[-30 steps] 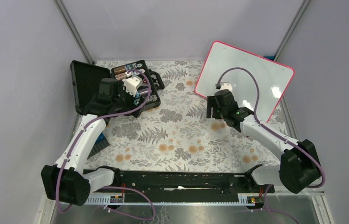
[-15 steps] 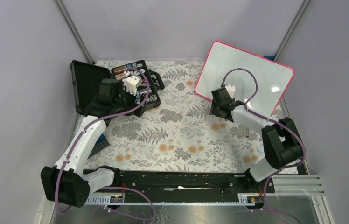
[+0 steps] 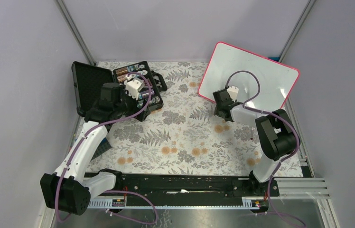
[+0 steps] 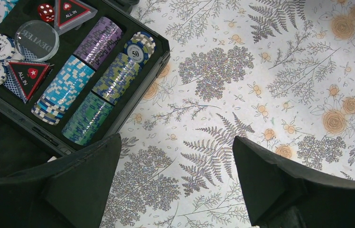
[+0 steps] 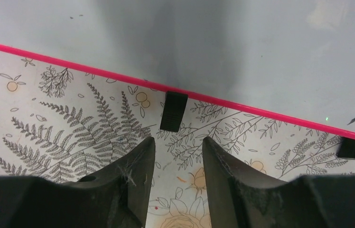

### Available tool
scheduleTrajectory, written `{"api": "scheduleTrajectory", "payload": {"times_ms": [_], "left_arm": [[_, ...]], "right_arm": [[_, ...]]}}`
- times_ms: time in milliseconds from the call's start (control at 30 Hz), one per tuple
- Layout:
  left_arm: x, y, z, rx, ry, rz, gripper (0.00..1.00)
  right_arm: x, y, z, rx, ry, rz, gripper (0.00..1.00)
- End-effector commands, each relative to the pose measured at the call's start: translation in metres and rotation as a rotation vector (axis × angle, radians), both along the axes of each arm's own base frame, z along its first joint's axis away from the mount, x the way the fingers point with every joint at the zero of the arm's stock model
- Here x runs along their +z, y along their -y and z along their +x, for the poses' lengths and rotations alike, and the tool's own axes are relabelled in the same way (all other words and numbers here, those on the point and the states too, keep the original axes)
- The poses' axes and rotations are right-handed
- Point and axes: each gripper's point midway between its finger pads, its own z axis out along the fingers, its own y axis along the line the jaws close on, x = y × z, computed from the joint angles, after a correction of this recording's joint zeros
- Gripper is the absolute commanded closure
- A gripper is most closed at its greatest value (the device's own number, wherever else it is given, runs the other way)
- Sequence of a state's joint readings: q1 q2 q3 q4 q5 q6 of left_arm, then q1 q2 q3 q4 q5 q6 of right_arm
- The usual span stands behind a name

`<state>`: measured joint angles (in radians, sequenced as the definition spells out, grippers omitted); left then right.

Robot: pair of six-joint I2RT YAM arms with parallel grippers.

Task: Write a sentence on the whiteboard
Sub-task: Move the whiteboard to the center of the board.

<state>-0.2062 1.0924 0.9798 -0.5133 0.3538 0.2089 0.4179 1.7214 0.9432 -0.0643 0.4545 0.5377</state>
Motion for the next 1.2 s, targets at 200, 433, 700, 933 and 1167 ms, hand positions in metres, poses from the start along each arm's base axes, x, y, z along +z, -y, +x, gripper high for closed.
{"api": "scheduleTrajectory", "payload": {"times_ms": [200, 433, 700, 933, 1167], "left_arm": [[0.016, 0.007, 0.004, -0.023, 0.058, -0.035, 0.01], [0.015, 0.007, 0.005, -0.02, 0.054, -0.036, 0.01], [0.012, 0.007, 0.003, -0.017, 0.045, -0.036, 0.01], [0.009, 0.008, 0.001, -0.021, 0.038, -0.043, 0.01], [0.007, 0.008, 0.002, -0.021, 0.031, -0.043, 0.01]], "right_arm": [[0.017, 0.003, 0.039, -0.093, 0.151, 0.001, 0.54], [0.01, 0.013, 0.051, -0.102, 0.164, -0.055, 0.64], [0.007, 0.017, 0.057, -0.069, 0.184, -0.091, 0.72], [0.005, 0.01, 0.048, 0.038, 0.156, -0.088, 0.86], [0.019, -0.007, 0.027, 0.219, 0.189, -0.029, 0.99]]}}
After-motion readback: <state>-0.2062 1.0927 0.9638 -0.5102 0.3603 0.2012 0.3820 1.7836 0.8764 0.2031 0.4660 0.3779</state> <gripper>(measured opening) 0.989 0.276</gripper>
